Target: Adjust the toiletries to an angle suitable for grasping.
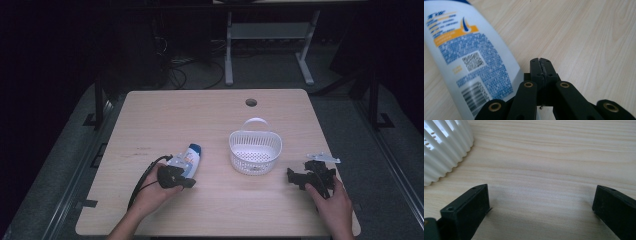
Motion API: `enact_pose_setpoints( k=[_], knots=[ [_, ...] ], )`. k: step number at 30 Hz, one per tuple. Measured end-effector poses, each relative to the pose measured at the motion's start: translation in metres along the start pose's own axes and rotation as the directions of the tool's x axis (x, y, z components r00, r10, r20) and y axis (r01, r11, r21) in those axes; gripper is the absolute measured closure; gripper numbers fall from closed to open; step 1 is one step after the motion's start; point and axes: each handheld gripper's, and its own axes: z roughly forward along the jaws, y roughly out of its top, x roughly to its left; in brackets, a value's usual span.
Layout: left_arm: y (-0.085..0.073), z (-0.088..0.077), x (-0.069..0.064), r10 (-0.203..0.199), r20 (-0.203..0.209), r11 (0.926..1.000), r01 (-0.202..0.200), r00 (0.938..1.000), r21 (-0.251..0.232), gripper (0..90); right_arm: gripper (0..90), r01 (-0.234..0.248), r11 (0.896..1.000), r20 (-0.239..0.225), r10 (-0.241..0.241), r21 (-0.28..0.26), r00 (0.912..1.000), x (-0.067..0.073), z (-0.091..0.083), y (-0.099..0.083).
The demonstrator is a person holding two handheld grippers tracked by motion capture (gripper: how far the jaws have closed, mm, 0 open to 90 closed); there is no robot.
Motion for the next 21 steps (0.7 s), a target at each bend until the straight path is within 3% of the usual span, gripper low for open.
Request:
enact_pose_setpoints(
  k=[11,21],
  knots=[
    [-0.013,-0.013,0.006,-0.02,-0.036,0.9998,0.02,0.9991,-0.004,90.0,0.5,0.0,1.0,0.0,0.0,0.0,1.0,0.0,0.0,0.0],
    [-0.013,-0.032,0.008,-0.036,-0.045,0.9966,0.032,0.9983,-0.076,85.3,0.4,0.0,1.0,0.0,0.0,0.0,1.0,0.0,0.0,0.0]
  ],
)
